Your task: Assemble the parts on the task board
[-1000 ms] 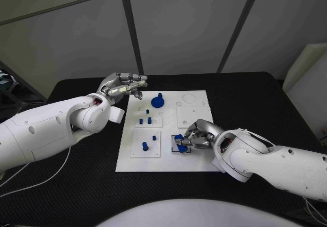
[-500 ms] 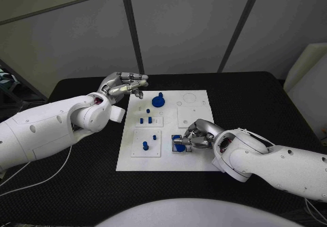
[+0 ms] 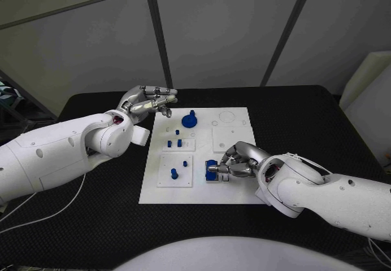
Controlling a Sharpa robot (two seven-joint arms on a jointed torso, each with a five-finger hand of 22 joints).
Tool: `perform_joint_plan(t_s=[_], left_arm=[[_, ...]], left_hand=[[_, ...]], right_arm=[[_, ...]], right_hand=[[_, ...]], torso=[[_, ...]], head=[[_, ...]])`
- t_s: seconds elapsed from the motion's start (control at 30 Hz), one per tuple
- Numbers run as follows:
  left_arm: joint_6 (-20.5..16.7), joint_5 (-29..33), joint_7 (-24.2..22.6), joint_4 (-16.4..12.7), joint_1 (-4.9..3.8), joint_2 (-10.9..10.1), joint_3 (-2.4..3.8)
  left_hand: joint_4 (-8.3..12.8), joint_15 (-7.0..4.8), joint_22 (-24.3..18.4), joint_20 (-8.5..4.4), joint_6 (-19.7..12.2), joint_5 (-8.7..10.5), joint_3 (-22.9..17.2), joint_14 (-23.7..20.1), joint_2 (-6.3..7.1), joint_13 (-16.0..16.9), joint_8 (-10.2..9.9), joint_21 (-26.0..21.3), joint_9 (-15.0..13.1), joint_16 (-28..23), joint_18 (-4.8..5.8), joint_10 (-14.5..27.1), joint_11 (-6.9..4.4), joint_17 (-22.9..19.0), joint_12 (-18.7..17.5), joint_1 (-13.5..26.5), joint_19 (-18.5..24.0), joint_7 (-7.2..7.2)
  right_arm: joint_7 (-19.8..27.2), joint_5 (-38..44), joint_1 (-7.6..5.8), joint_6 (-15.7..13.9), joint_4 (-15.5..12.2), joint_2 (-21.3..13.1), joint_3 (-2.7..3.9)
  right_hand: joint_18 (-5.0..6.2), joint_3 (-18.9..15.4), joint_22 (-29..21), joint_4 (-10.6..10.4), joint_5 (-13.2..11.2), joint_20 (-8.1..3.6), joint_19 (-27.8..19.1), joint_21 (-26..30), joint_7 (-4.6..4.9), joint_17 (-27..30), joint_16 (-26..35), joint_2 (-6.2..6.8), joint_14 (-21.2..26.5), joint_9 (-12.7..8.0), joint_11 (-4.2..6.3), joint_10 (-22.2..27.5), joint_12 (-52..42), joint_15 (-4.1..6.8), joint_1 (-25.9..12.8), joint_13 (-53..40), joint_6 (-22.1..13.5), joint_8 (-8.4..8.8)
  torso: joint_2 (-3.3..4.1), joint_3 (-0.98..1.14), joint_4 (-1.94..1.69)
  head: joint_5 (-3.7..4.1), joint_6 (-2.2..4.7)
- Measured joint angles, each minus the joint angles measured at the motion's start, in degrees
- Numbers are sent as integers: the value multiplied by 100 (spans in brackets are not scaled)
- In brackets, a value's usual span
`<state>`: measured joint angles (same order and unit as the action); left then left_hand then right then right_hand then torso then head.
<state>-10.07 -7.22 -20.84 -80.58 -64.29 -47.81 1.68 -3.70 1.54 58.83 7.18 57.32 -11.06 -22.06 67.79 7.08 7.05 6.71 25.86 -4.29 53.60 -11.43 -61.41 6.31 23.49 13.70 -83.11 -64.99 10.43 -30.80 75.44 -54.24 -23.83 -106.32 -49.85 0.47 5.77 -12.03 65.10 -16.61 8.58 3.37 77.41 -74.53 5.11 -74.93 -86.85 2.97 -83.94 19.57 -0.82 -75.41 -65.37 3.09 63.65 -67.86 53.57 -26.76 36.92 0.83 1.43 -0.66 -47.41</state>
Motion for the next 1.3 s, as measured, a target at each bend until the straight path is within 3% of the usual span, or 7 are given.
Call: perform_joint_plan(t_s=[0.13,0.3,0.63,0.97,1.3], left_arm=[[1,0,0,0,1,-4,0],[2,0,0,1,2,-5,0],[10,0,2,5,10,-3,0],[14,0,4,4,12,-6,0],[17,0,6,10,18,-7,0]], left_hand=[[0,0,6,0,0,0,0,0,0,0,0,0,0,0,0,0,0,0,0,0,0,0],[0,0,5,0,0,0,0,0,0,0,0,0,0,0,0,0,0,0,0,0,0,0],[0,0,5,0,0,0,0,0,0,0,0,0,0,0,0,-1,0,1,0,0,0,0],[10,0,6,0,0,0,-10,0,0,1,0,0,0,0,0,-4,4,-2,0,0,0,0],[16,0,11,0,0,0,-16,0,0,1,0,0,0,0,0,-4,4,-5,0,0,0,0]], right_arm=[[95,20,0,16,-67,-57,-2],[190,67,0,66,-108,-78,-3],[285,180,0,154,-120,-58,-3],[277,282,0,165,-25,-37,-1],[277,319,4,180,-30,-31,-6]], right_hand=[[0,150,32,123,326,0,0,0,0,0,0,-152,0,45,34,-34,-81,0,465,-72,0,-53],[0,156,50,288,355,0,0,0,-43,0,0,-165,0,105,62,-106,-174,0,893,-162,43,-131],[0,138,79,349,355,-22,22,0,-83,1,0,-186,-22,150,72,-179,-289,21,1033,-272,83,-216],[0,138,119,349,486,-42,42,-23,-155,1,0,-324,-12,214,137,-284,-434,53,1171,-402,156,-321],[0,155,124,367,630,-84,40,-23,-155,2,0,-443,1,239,153,-300,-446,82,1291,-440,155,-369]], torso=[[-1,1,1],[-4,2,1],[-3,1,-7],[-2,-2,-8],[-2,0,-7]], head=[[-5,-5],[-2,-10],[5,-20],[-3,-41],[-12,-54]])
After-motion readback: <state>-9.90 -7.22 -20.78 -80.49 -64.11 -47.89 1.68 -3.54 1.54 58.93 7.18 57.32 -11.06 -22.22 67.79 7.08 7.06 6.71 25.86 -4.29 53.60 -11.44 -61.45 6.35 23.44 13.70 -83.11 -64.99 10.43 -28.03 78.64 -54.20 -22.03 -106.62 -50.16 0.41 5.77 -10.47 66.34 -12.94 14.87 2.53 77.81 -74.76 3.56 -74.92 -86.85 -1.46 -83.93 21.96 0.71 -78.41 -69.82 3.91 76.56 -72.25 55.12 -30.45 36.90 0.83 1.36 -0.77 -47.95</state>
